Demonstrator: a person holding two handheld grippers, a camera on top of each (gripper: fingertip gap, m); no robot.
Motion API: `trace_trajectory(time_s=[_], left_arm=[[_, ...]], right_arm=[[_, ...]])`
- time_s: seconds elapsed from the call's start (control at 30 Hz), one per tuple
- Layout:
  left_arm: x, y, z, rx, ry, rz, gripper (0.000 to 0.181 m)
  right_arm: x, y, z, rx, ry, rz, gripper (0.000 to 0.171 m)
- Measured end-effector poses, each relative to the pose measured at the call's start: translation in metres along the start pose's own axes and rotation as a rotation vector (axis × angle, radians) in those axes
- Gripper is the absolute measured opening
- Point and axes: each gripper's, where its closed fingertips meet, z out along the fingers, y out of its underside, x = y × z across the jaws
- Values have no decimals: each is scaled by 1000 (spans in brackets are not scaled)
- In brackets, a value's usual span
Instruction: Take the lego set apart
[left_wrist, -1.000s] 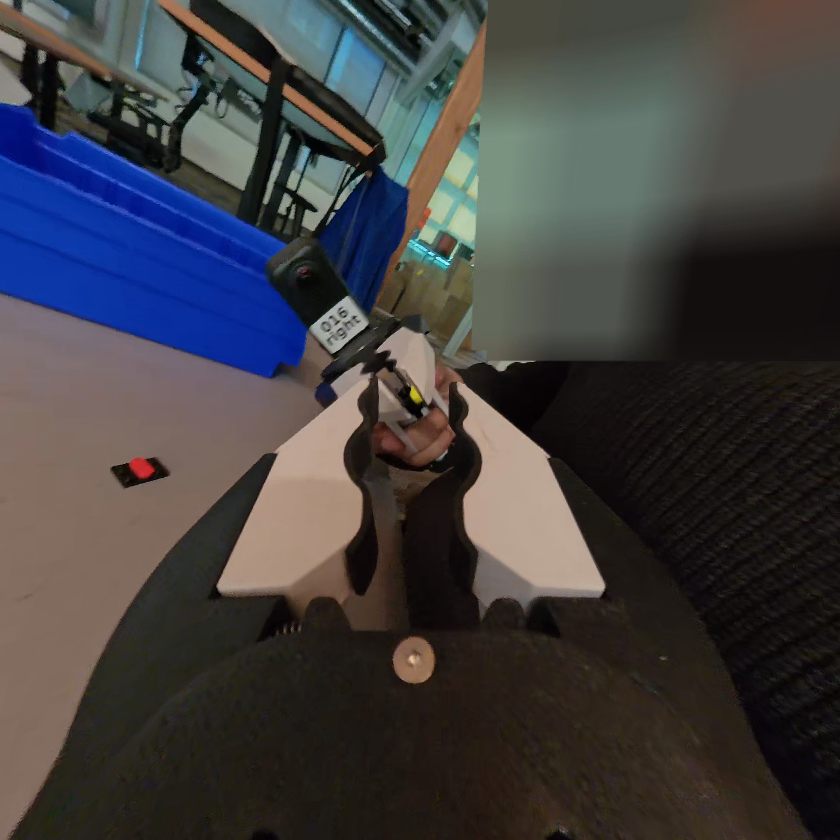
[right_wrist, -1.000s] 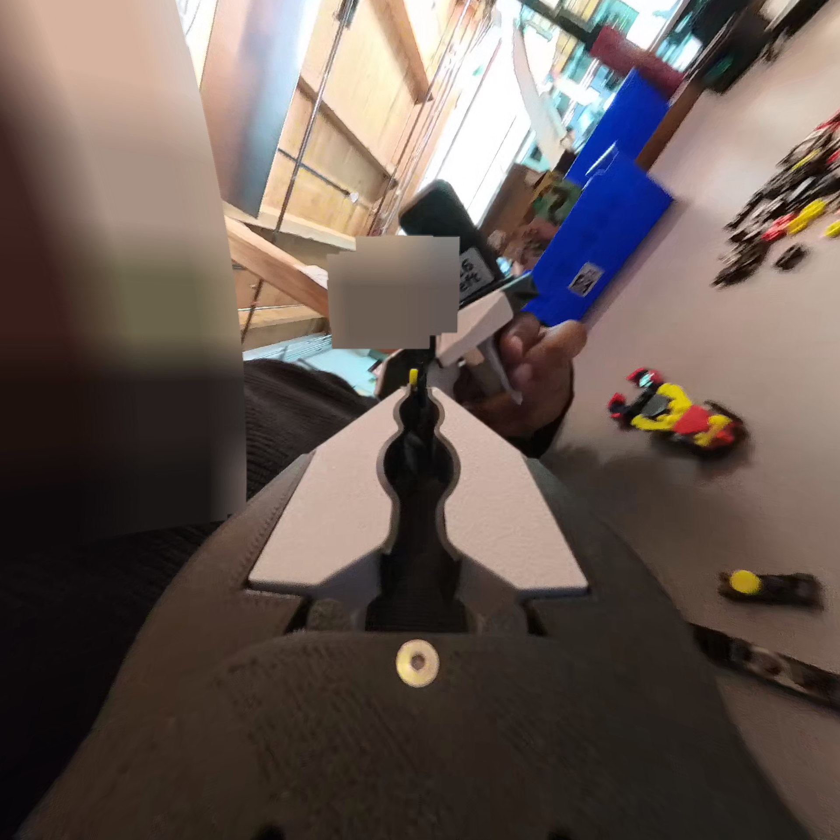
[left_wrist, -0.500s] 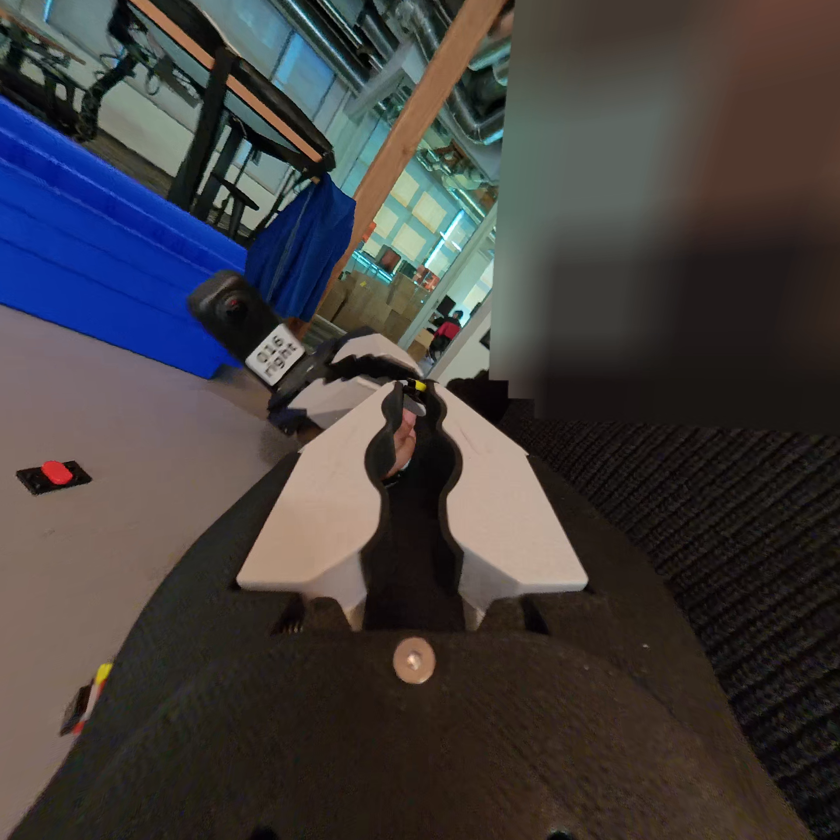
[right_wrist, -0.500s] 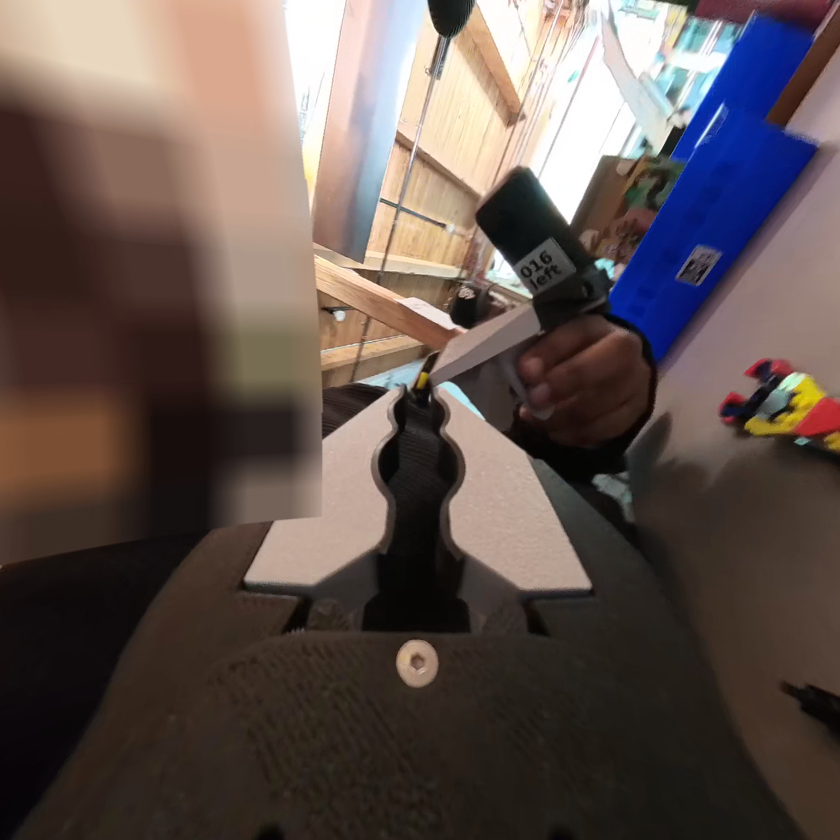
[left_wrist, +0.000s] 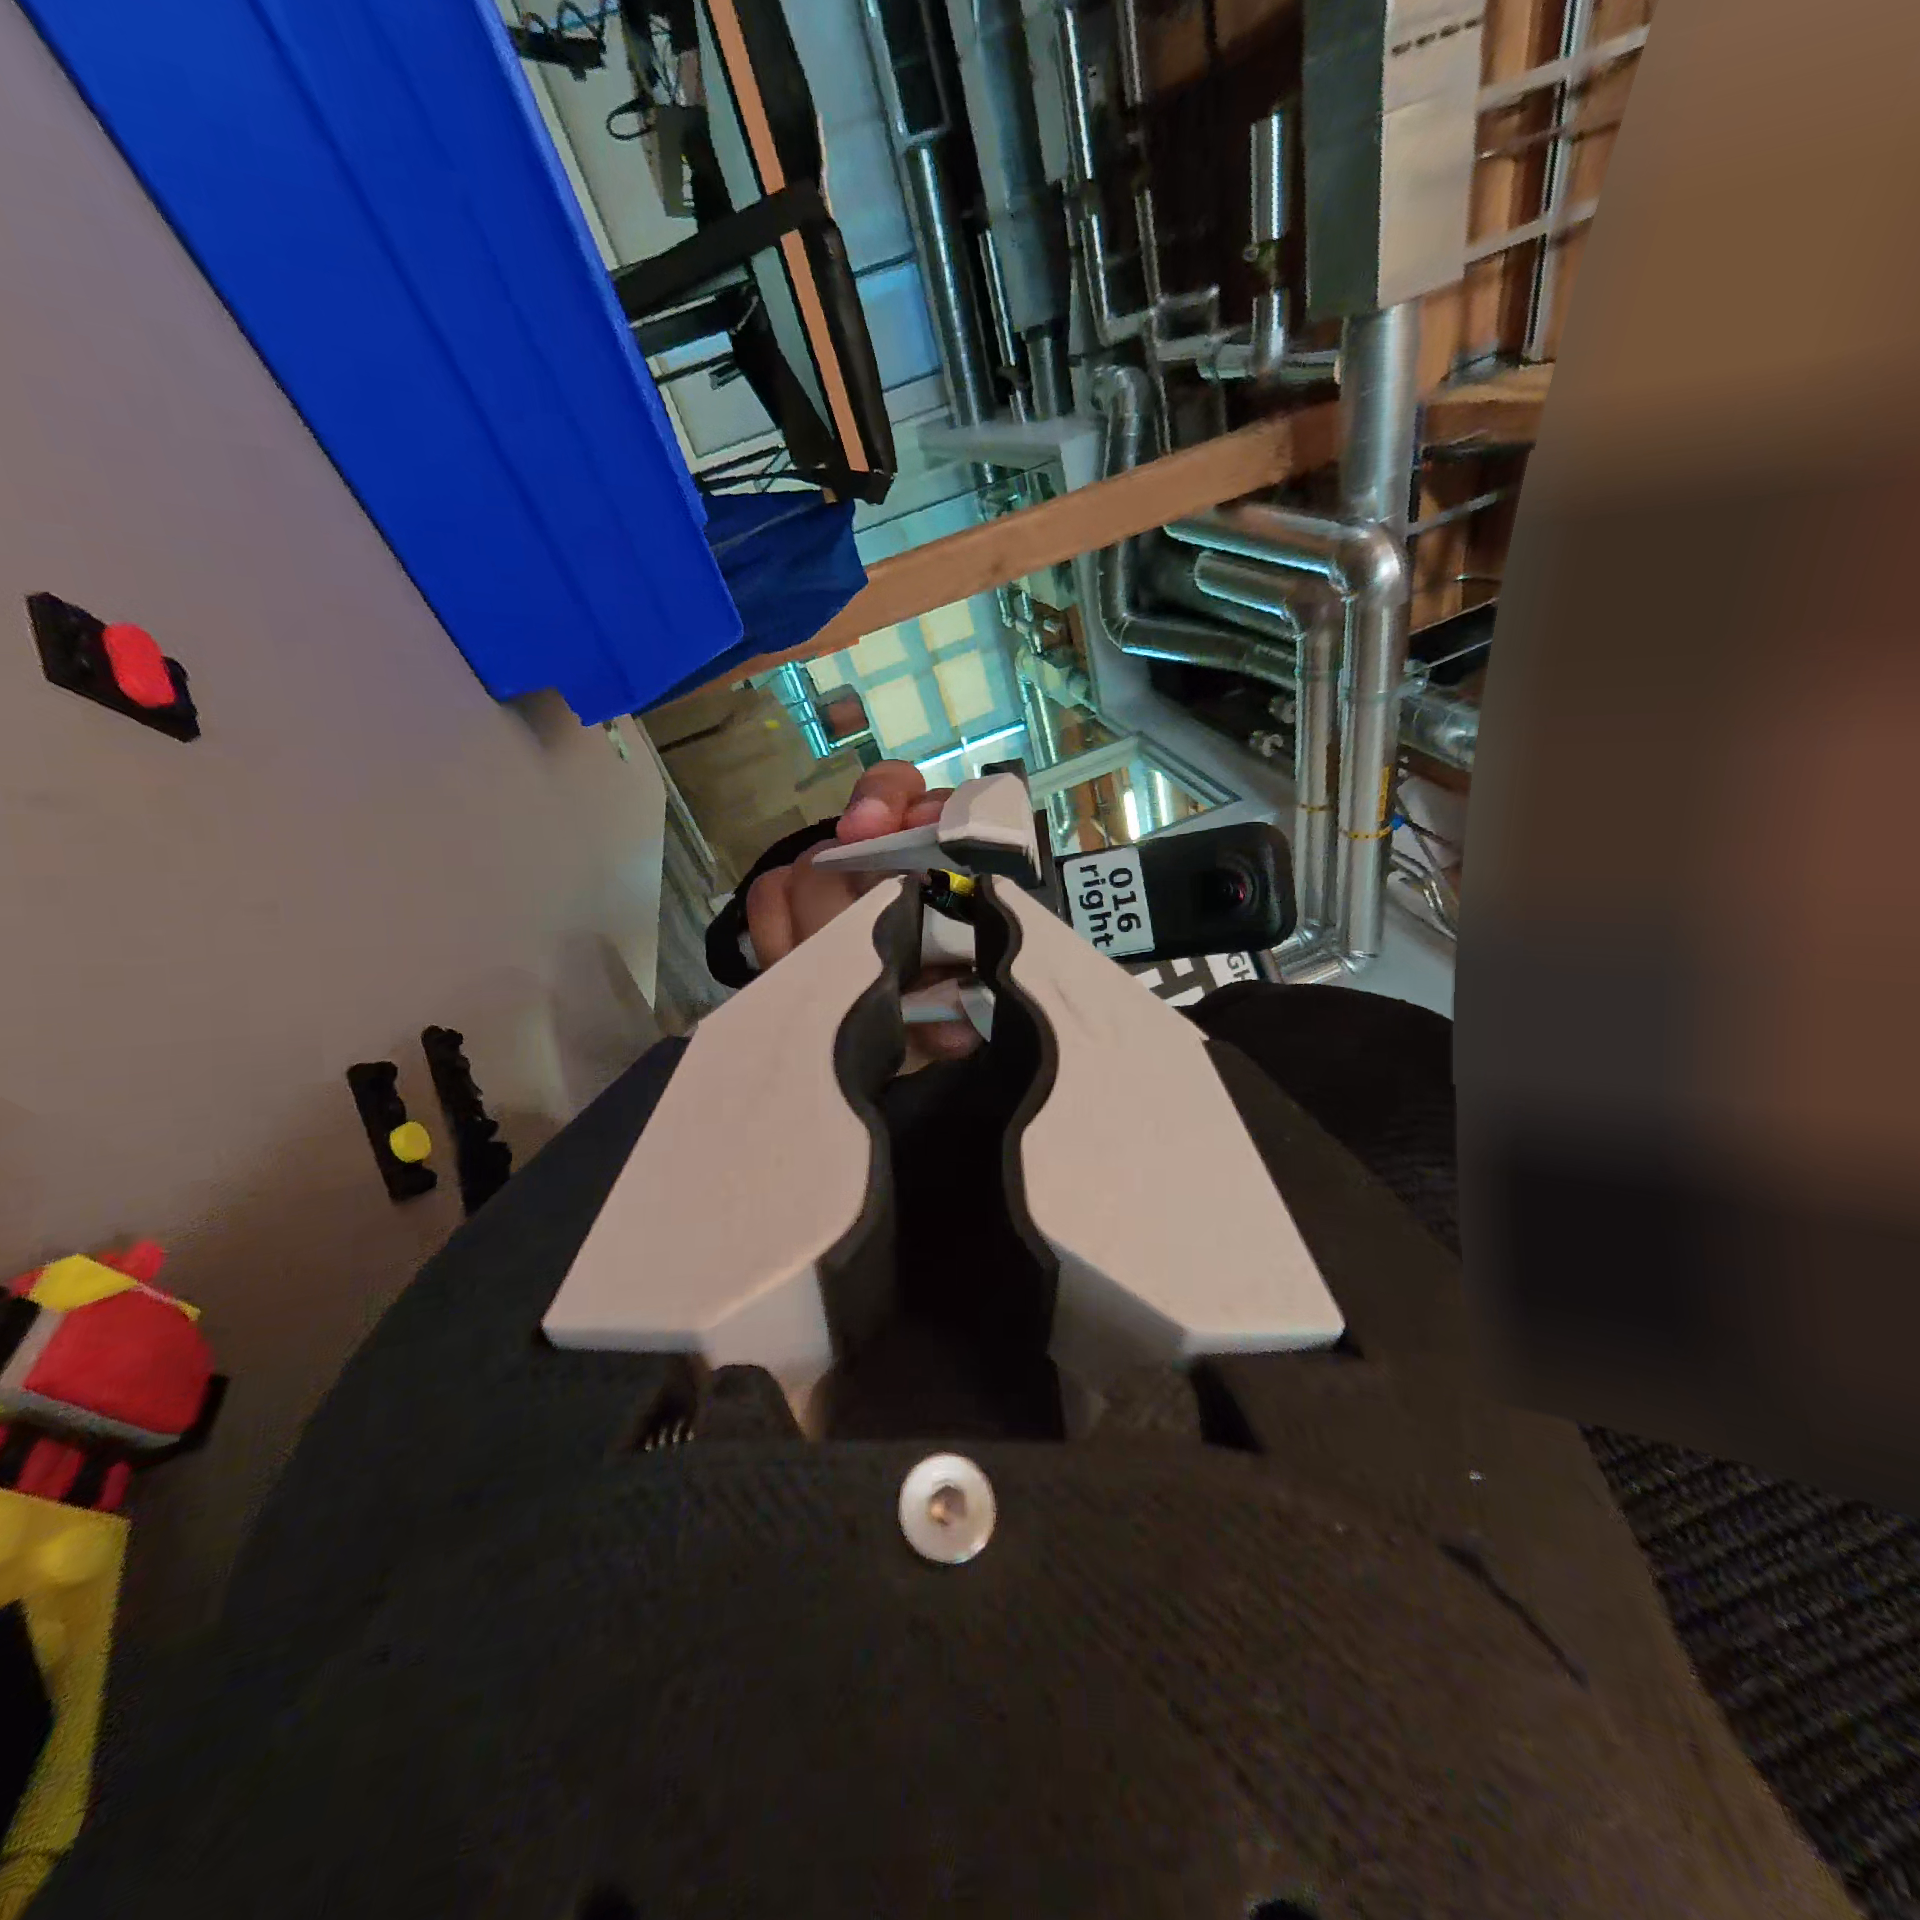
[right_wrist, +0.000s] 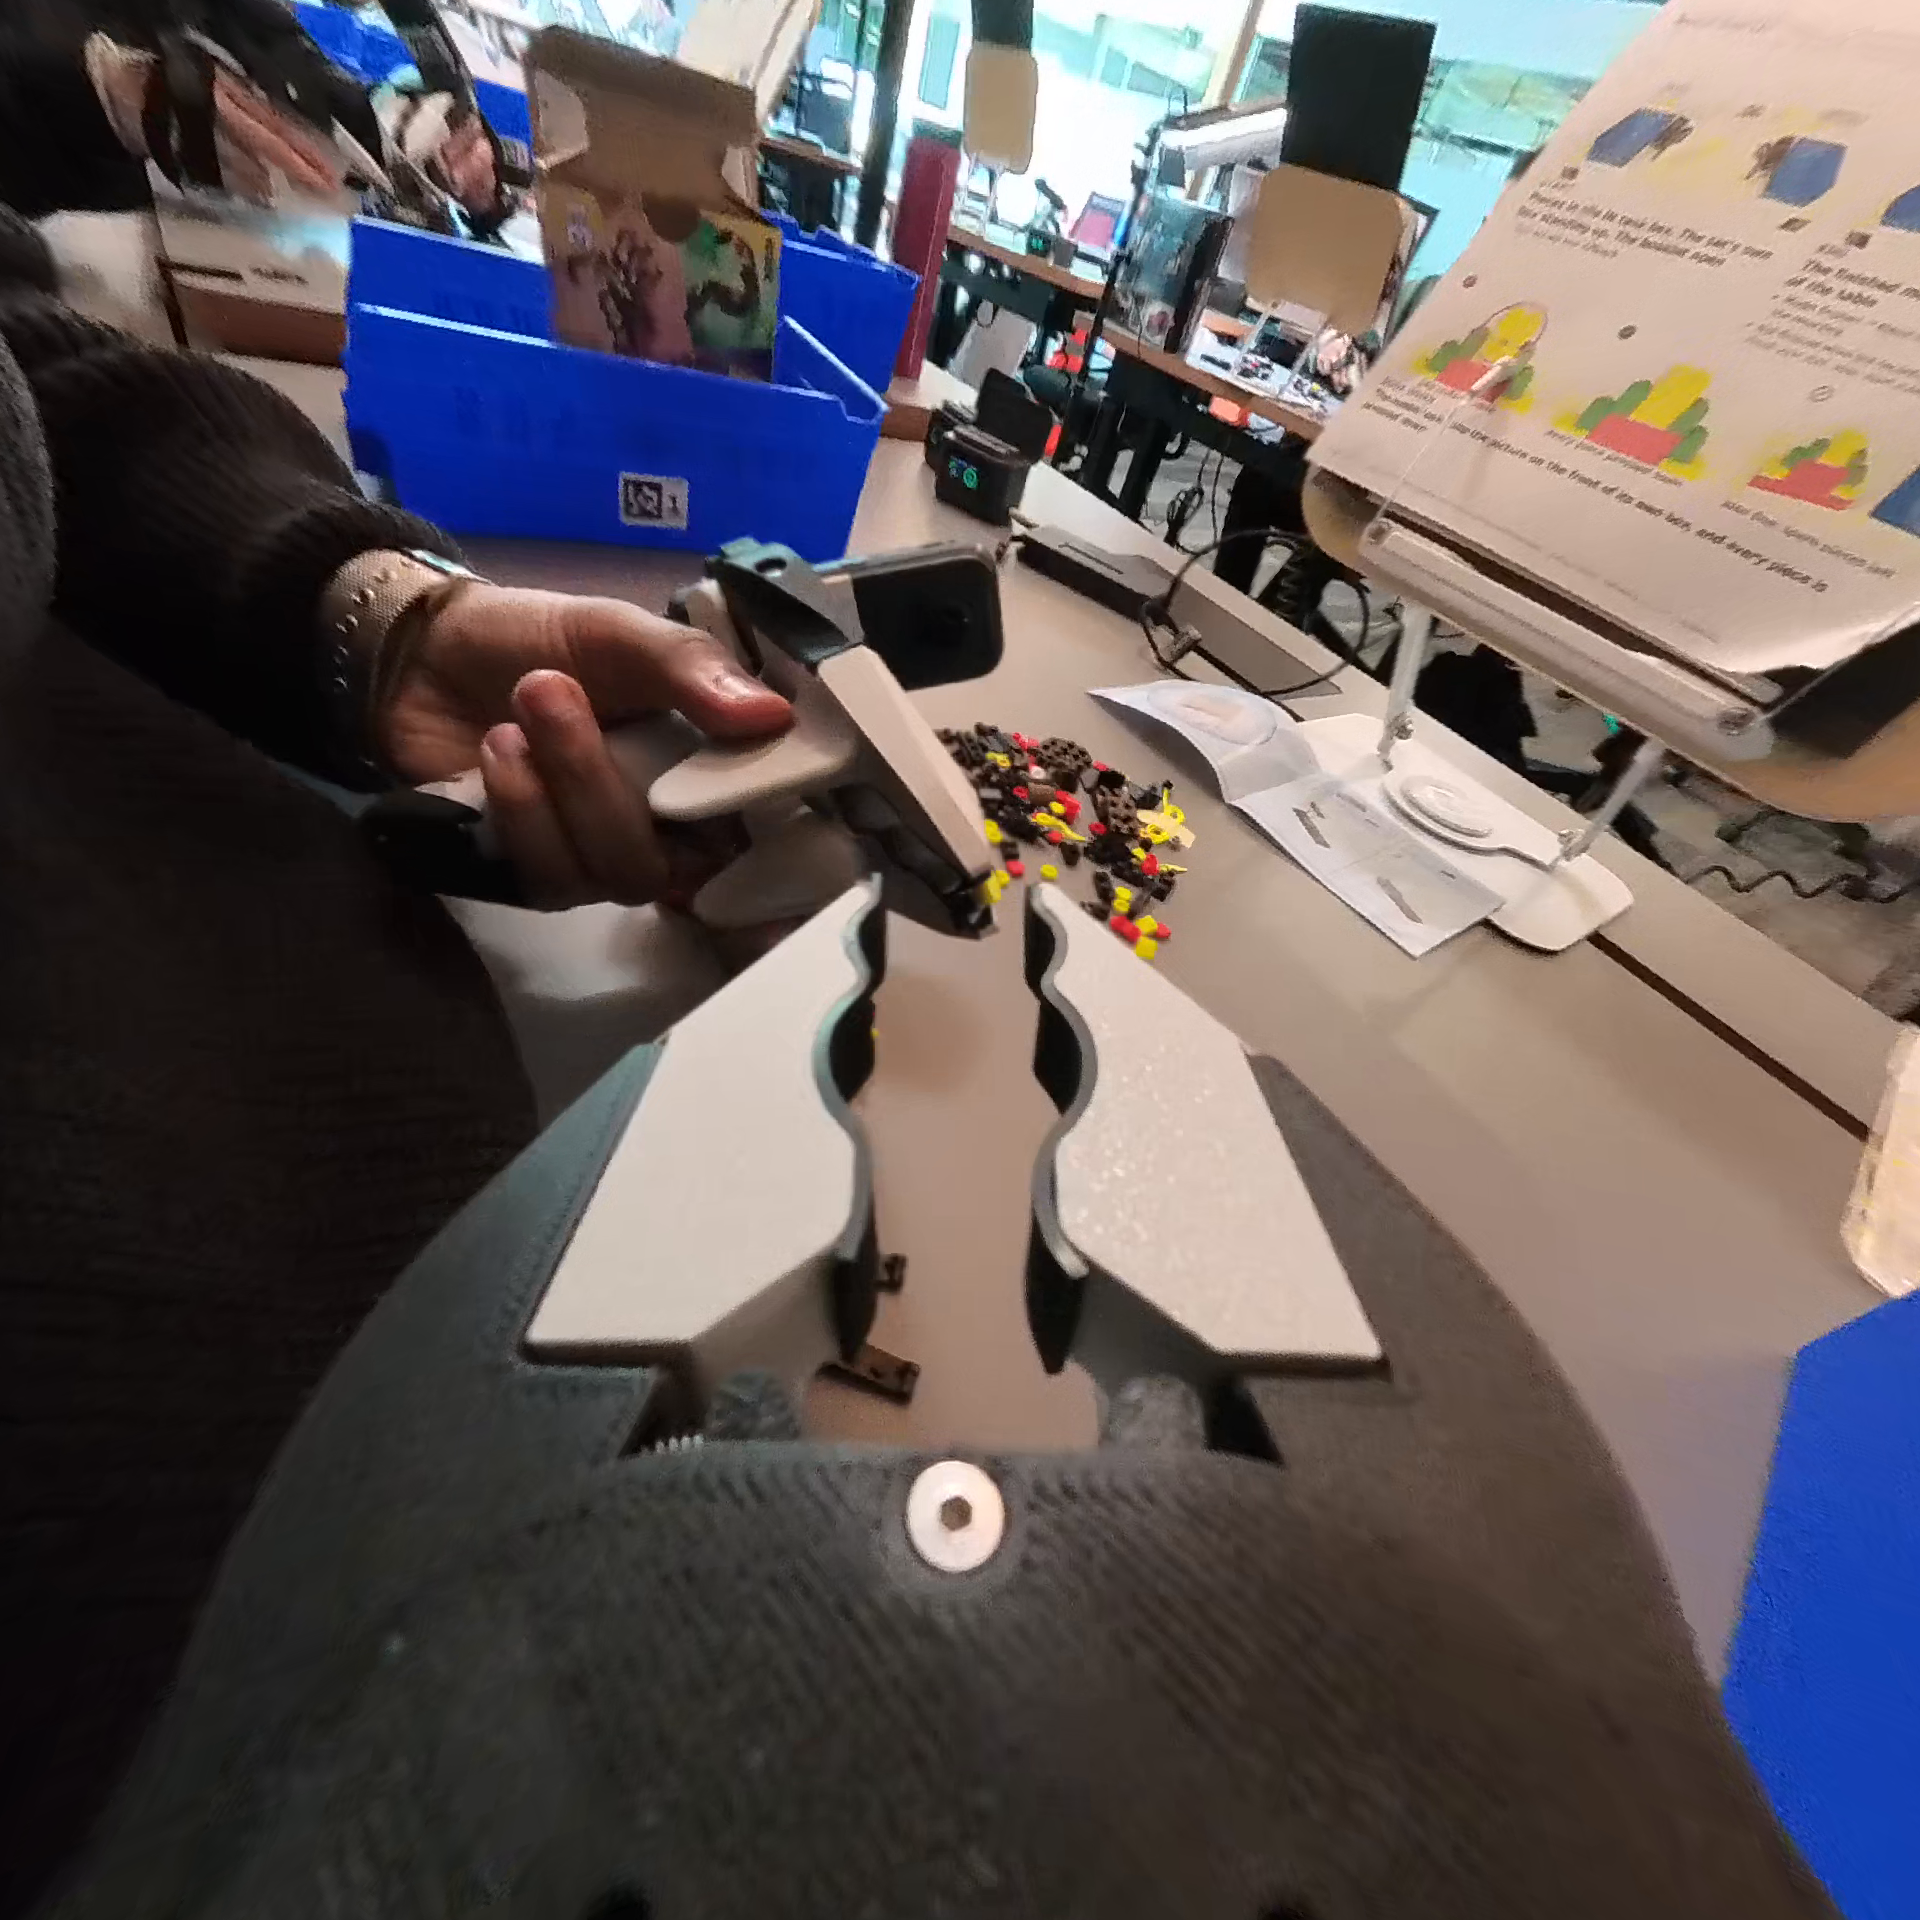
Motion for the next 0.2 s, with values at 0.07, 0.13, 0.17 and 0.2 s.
trace_trajectory(time_s=[0.07,0.13,0.17,0.2], left_arm=[[0,2,2,4,5,-12,8],[1,2,2,4,16,-19,8],[2,2,2,2,20,-14,8],[2,2,1,0,22,-7,8]], right_arm=[[2,2,-1,-21,14,-34,6],[2,1,-2,-25,16,-40,5],[2,1,-2,-26,14,-39,4],[2,0,-2,-26,9,-37,4]])
